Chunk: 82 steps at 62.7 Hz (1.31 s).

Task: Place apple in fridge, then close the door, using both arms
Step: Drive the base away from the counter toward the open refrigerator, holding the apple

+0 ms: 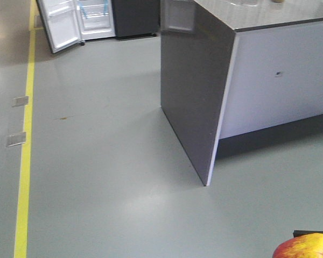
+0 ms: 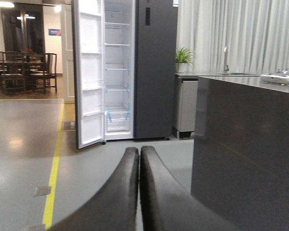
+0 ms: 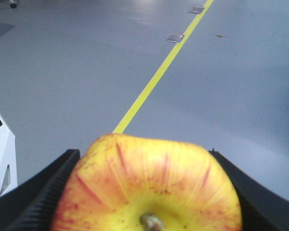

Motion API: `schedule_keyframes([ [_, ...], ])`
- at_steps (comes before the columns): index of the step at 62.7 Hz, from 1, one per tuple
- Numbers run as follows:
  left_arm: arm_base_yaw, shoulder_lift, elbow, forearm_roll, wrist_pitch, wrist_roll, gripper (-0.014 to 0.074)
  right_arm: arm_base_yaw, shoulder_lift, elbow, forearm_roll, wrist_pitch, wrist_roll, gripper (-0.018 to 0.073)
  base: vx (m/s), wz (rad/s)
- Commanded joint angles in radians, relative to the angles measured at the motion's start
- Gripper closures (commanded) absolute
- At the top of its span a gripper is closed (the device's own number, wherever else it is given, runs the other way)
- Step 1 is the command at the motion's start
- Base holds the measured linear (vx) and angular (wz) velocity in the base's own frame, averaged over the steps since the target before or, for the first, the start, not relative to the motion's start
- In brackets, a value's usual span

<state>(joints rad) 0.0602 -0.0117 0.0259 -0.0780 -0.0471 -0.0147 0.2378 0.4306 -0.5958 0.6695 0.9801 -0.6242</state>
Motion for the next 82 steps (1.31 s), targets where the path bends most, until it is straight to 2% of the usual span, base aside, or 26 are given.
schedule_keyframes([
  [1,-0.001,-0.015,0.021,-0.004,-0.076,-0.010,0.0603,0.000,0.007,-0.027,0.049,-0.054,-0.001,0.0148,0.06,0.26],
  [82,-0.002,-0.015,0.021,-0.004,-0.076,-0.010,0.0603,0.000,0.007,-0.027,0.049,-0.054,-0.001,0.0148,0.09,0.29],
])
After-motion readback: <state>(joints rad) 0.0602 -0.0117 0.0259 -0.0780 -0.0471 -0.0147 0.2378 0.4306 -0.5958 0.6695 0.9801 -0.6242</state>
